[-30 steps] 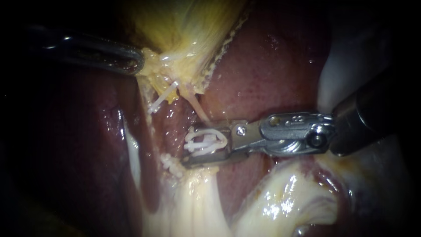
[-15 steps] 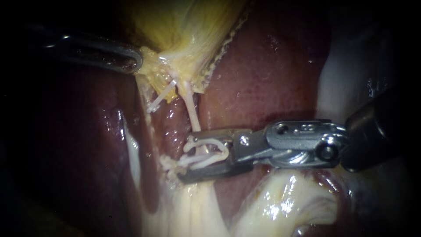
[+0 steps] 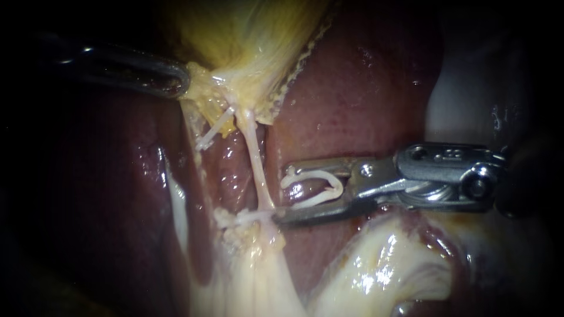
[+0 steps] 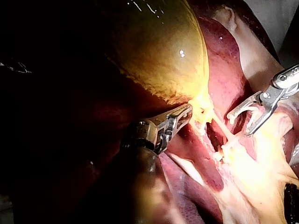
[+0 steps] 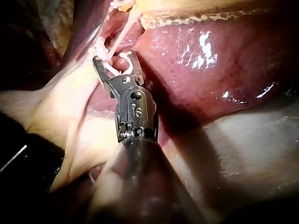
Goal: Clipping second clip right tube
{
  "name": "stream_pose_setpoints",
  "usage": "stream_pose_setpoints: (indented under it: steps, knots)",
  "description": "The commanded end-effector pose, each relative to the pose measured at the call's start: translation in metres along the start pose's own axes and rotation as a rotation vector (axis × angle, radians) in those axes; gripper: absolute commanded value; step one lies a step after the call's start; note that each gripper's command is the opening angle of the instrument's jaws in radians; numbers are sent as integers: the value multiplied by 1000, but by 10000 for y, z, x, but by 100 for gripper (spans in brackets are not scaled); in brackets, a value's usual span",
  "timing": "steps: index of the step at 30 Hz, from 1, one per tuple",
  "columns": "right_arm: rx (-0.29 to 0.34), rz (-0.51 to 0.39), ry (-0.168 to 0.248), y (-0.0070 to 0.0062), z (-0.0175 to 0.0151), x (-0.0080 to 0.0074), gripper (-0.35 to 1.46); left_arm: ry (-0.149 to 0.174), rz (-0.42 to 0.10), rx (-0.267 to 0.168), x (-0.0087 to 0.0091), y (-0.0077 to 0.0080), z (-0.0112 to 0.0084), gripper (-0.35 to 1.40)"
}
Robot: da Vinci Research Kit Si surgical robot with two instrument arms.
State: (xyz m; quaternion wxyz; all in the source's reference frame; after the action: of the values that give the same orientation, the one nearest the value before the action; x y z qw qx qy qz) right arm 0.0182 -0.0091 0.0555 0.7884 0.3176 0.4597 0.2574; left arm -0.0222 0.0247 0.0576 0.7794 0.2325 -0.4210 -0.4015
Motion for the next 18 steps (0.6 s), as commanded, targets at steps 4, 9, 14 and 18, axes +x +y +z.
stream_pose_setpoints:
  steps: [4,9,14,18]
  knots:
    - [0,26,0,16,8,-7,47,0,0,0,0,0,0,-35]
    - [35,73,11,29,26,-15,47,0,1,0,0,1,1,-35]
    - [115,92,32,33,50,-17,48,-1,1,-1,1,1,2,-35]
    - [201,131,87,31,64,-12,49,-1,1,-1,0,1,3,-35]
